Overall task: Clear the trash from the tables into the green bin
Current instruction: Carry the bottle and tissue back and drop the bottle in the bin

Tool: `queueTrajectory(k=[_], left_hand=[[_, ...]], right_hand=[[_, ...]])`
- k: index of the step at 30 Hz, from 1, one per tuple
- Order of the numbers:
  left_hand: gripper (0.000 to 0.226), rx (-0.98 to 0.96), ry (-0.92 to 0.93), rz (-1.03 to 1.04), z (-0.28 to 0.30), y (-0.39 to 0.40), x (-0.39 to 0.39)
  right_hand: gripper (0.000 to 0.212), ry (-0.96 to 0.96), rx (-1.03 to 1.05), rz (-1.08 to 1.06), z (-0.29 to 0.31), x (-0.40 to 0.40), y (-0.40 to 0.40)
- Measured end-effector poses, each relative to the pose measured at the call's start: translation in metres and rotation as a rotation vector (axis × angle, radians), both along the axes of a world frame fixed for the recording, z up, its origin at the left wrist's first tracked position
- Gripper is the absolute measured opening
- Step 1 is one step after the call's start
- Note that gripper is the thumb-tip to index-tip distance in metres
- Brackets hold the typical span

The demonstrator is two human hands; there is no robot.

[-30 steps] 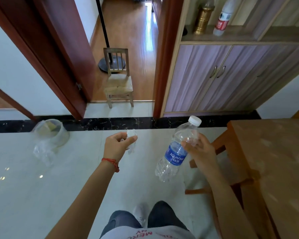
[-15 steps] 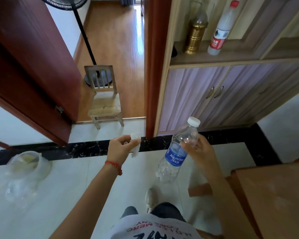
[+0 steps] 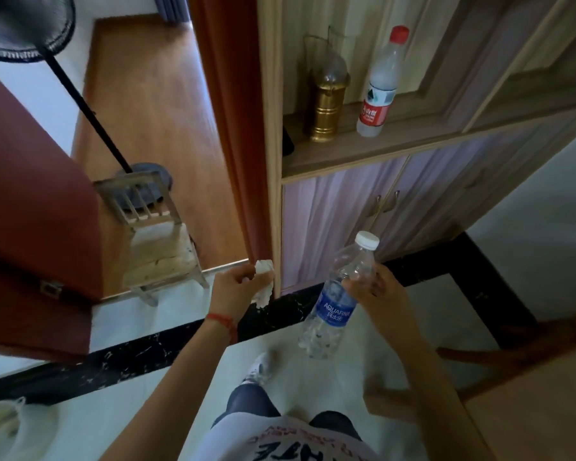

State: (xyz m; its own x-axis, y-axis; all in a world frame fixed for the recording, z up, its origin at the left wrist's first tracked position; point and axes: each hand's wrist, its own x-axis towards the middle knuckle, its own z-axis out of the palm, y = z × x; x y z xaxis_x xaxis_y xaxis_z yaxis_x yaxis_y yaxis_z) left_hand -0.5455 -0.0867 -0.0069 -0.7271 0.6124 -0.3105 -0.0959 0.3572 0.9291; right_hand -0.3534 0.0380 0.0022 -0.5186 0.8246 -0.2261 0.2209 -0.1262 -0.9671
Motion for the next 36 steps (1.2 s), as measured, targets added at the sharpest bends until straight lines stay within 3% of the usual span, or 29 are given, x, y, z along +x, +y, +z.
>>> queueTrajectory(k=[3,7,13,17,25,36], left_hand=[[0.017,-0.038,0.035,-0.121,0.000,0.036,-0.025],[0.033,-0.032,0.021,-0.341,0.004,0.082,-0.049],[0.006,-0.005,0.026,-0.540,0.008,0.146,-0.050],[0.006,0.001,0.057,-0.722,0.009,0.179,-0.031],[0.017,0.002,-0.002,-1.001,-0.002,0.225,0.025],[0.014,-0.032,-0.058,-1.138,-0.015,0.300,0.104]], right_hand=[[0.034,0.004,-0.006,-0.089,-0.005,-0.014,0.016],[0.042,-0.023,0.032,-0.228,-0.008,-0.023,0.032],[0.038,-0.059,0.075,-0.443,-0.002,-0.019,0.036],[0.029,-0.091,0.071,-0.600,0.000,-0.003,0.028],[0.041,-0.156,0.052,-0.956,-0.001,0.038,0.003],[0.065,-0.174,0.026,-1.086,-0.006,0.101,0.045]])
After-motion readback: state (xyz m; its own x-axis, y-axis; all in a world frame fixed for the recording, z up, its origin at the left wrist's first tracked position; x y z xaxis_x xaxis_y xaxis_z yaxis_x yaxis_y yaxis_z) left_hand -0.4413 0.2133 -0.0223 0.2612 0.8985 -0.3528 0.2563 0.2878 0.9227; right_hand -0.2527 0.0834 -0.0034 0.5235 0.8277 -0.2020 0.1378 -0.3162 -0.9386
